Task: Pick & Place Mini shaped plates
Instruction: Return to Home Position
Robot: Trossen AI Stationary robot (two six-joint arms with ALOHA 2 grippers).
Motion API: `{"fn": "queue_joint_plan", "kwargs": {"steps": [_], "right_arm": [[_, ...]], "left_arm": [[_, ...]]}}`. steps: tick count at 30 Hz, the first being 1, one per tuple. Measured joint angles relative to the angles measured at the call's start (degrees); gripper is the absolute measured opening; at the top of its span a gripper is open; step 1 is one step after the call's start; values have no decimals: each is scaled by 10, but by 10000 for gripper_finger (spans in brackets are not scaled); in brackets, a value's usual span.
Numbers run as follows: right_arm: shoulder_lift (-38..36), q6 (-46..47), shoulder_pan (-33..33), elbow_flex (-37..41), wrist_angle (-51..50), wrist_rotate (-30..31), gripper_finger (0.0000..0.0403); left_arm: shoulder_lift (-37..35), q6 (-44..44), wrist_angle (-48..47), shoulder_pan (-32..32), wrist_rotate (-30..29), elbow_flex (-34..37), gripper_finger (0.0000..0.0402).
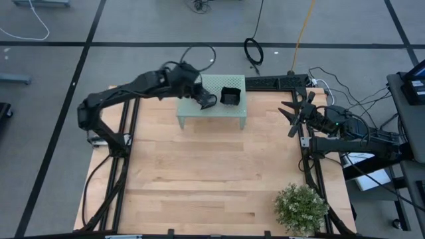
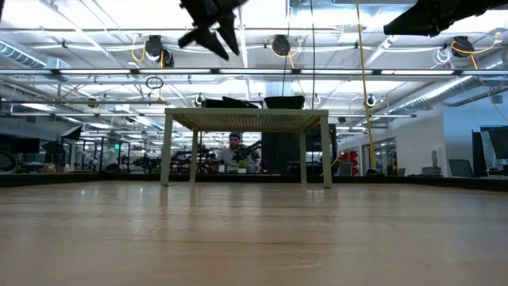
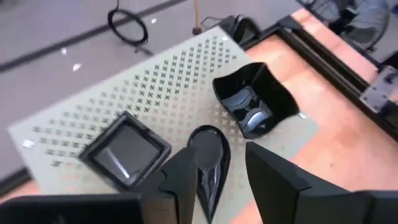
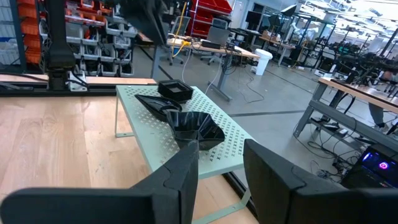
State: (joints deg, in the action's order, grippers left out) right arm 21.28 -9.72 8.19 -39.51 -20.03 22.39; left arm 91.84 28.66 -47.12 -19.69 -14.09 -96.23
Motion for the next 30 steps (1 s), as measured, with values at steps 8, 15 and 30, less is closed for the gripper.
{"fn": "queue_joint_plan", "kwargs": {"steps": [8,15,30], "right_arm": [[0,0,0,0,0,0,116],[0,0,0,0,0,0,116],[0,0,0,0,0,0,116]], "left_arm": [[-88,-77,-35,7,-32,0,141],[-174,-93,-87,3,-106,-1,141],[-284,-49,-225,4,-170,-1,141]]}}
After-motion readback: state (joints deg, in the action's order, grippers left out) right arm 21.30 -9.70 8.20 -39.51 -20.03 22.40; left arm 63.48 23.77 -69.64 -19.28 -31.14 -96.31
